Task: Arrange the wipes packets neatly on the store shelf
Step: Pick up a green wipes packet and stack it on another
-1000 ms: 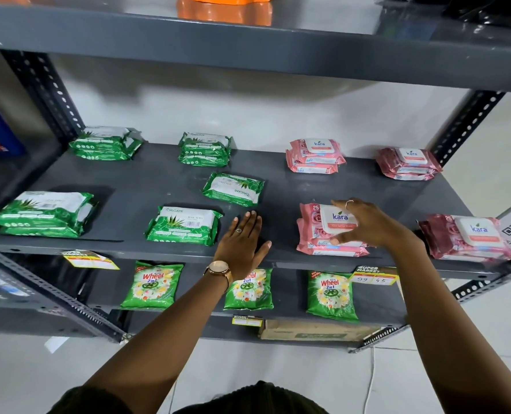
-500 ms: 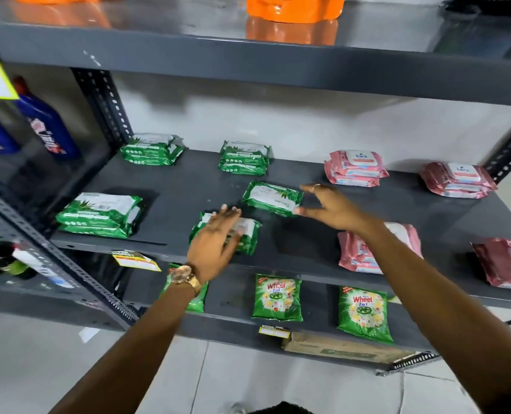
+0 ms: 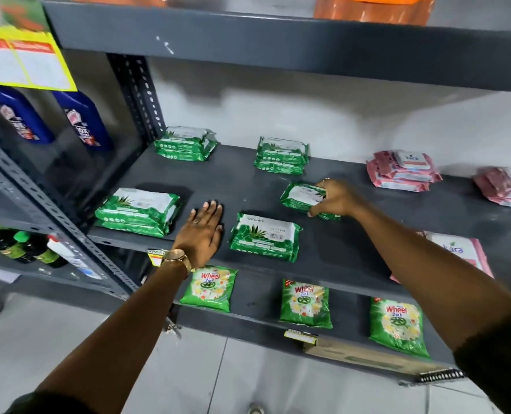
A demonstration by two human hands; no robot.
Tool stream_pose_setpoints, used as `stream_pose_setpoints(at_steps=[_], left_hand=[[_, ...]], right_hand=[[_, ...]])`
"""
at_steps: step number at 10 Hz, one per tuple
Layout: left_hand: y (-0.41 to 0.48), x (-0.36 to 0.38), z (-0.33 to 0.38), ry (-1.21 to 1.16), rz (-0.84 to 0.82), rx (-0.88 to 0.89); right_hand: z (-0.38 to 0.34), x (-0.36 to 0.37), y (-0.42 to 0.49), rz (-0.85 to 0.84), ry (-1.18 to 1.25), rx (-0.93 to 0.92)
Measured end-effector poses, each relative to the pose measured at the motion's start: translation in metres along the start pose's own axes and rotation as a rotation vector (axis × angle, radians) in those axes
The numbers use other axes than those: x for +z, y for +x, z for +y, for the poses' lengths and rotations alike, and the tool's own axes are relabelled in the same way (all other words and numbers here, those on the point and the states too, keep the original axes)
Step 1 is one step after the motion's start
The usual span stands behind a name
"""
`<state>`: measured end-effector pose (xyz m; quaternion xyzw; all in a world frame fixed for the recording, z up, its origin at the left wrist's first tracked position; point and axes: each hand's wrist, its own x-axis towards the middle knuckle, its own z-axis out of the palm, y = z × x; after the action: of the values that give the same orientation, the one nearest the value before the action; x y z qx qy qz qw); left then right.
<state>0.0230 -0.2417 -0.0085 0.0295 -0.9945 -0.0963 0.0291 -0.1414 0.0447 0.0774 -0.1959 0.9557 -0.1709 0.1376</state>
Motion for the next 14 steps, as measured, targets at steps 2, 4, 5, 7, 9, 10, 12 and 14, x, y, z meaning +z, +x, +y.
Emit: stream_pose_setpoints(at_steps=[2,4,5,7,9,10,12,14], left_hand=[[0.003,0.003,-0.001,0.062,-0.028,0.001],[-0.001,0.000,0.000,0.054,-0.023,0.007],[-0.001,-0.002,0.001,0.051,-0.027,0.003],[-0.002,-0.001,0.002,0.041,-0.008,-0.006],[-0.003,-0.001,0.003,0.020,-0.002,-0.015],[-0.003,-0.002,0.004,0.017,0.005,-0.012],[-0.003,-0.002,0.005,0.019,-0.001,-0.016],[-0.003,-0.003,0.005,0.024,0.000,-0.025]], right_hand=[[-0.046,0.000,-0.037,0.051,0.169,-0.182],[-0.079,0.036,-0.058,-0.045,0.045,-0.284],[-0.079,0.042,-0.061,-0.119,-0.025,-0.267],[-0.092,0.025,-0.062,-0.091,0.078,-0.268],[-0.119,0.030,-0.065,0.125,-0.163,-0.002],[-0.125,0.032,-0.068,0.235,-0.306,-0.027],[-0.105,0.023,-0.074,0.005,-0.612,-0.616],[-0.101,0.019,-0.060,-0.117,-0.591,-0.600]])
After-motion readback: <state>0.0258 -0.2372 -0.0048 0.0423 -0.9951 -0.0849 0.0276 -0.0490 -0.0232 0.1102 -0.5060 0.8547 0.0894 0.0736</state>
